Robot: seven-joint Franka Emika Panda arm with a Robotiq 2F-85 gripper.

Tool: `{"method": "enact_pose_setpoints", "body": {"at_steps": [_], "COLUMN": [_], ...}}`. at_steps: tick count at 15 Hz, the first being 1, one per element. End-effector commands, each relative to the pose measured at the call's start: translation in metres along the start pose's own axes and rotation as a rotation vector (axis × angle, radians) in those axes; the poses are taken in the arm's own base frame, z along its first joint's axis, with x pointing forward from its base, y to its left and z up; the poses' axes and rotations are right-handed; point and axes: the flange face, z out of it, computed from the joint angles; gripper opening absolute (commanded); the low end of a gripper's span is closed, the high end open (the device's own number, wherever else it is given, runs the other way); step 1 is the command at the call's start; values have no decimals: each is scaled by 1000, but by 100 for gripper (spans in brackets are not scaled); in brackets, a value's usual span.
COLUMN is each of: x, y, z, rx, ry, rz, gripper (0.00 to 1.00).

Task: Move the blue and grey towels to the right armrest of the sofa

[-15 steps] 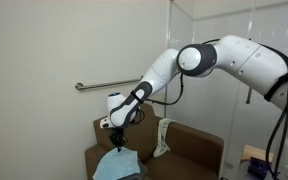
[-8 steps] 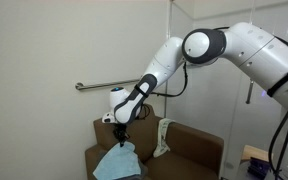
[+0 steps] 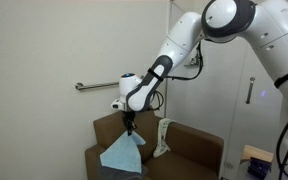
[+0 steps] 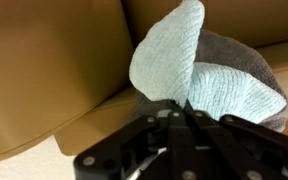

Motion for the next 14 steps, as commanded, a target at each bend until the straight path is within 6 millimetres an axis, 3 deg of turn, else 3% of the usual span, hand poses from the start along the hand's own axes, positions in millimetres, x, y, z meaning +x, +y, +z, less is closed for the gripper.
{"method": "enact_pose_setpoints", "body": {"at_steps": [1,8,14], "x": [-33,-88,-156], "y": [-15,-8,4], "z": [-44,-103,-117], "rx": [-28,-40,-12], "ry": [-16,-46,-59], "rz": [184,485,615], "gripper": [3,3,3]}}
